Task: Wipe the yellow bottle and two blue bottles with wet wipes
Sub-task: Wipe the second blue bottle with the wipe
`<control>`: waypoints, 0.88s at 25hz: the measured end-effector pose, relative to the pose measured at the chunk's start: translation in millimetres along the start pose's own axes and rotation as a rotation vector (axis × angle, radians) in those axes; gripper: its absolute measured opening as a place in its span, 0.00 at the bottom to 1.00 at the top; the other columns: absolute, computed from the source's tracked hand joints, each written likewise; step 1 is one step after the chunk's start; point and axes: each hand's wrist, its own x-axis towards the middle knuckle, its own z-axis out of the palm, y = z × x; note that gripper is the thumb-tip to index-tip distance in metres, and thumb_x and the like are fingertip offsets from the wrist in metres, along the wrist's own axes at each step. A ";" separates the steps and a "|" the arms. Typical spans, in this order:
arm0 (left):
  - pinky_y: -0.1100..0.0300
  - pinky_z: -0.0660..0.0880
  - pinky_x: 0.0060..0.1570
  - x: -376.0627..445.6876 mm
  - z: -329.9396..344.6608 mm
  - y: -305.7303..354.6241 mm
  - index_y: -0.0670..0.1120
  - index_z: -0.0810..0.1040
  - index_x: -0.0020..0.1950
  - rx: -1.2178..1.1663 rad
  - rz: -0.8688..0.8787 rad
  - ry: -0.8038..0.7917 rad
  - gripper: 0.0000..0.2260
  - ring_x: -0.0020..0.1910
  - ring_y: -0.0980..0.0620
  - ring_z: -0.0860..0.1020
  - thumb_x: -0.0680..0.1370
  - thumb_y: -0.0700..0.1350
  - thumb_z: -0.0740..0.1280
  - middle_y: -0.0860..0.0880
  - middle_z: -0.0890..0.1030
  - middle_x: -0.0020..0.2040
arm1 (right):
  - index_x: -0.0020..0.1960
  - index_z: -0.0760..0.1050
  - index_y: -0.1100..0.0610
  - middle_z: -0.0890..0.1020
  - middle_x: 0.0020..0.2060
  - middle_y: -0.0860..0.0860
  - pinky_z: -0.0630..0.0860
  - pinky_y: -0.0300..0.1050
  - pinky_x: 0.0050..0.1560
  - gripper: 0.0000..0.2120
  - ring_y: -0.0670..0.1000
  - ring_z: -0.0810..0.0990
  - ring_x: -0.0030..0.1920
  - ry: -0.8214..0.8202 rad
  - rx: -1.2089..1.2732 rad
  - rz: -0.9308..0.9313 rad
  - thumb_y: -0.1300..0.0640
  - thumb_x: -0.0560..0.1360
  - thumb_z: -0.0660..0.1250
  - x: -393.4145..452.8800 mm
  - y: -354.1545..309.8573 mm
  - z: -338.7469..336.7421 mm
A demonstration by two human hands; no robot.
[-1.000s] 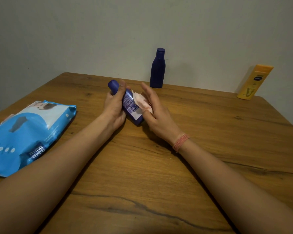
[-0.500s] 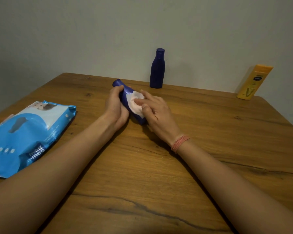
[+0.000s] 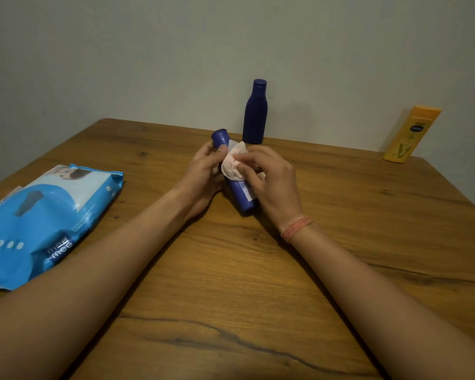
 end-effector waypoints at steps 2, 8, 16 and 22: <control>0.55 0.81 0.41 4.7 -8.8 4.7 0.50 0.67 0.73 -0.095 0.039 0.160 0.19 0.50 0.49 0.83 0.82 0.47 0.62 0.43 0.79 0.61 | 0.54 0.81 0.59 0.79 0.56 0.53 0.75 0.37 0.58 0.09 0.46 0.76 0.57 -0.085 -0.026 -0.033 0.60 0.75 0.70 -3.6 -3.7 3.2; 0.53 0.81 0.45 4.7 -8.3 1.7 0.50 0.67 0.72 -0.004 0.008 -0.030 0.20 0.53 0.46 0.83 0.80 0.45 0.65 0.43 0.78 0.62 | 0.54 0.78 0.55 0.79 0.51 0.50 0.76 0.34 0.51 0.06 0.42 0.76 0.50 0.009 -0.020 0.087 0.58 0.77 0.67 1.5 5.2 0.5; 0.50 0.81 0.45 6.9 -12.5 3.0 0.54 0.68 0.69 -0.125 0.068 0.049 0.23 0.52 0.44 0.84 0.77 0.39 0.68 0.43 0.74 0.65 | 0.53 0.79 0.55 0.79 0.53 0.51 0.73 0.38 0.55 0.07 0.47 0.75 0.55 -0.077 -0.123 -0.099 0.59 0.75 0.67 -1.8 3.9 5.4; 0.57 0.81 0.48 1.7 -11.4 5.7 0.47 0.71 0.61 -0.019 -0.069 0.074 0.24 0.60 0.42 0.79 0.67 0.43 0.74 0.41 0.70 0.67 | 0.54 0.78 0.56 0.79 0.54 0.51 0.75 0.32 0.52 0.06 0.48 0.78 0.54 0.178 -0.060 0.242 0.61 0.77 0.67 8.1 32.5 -22.5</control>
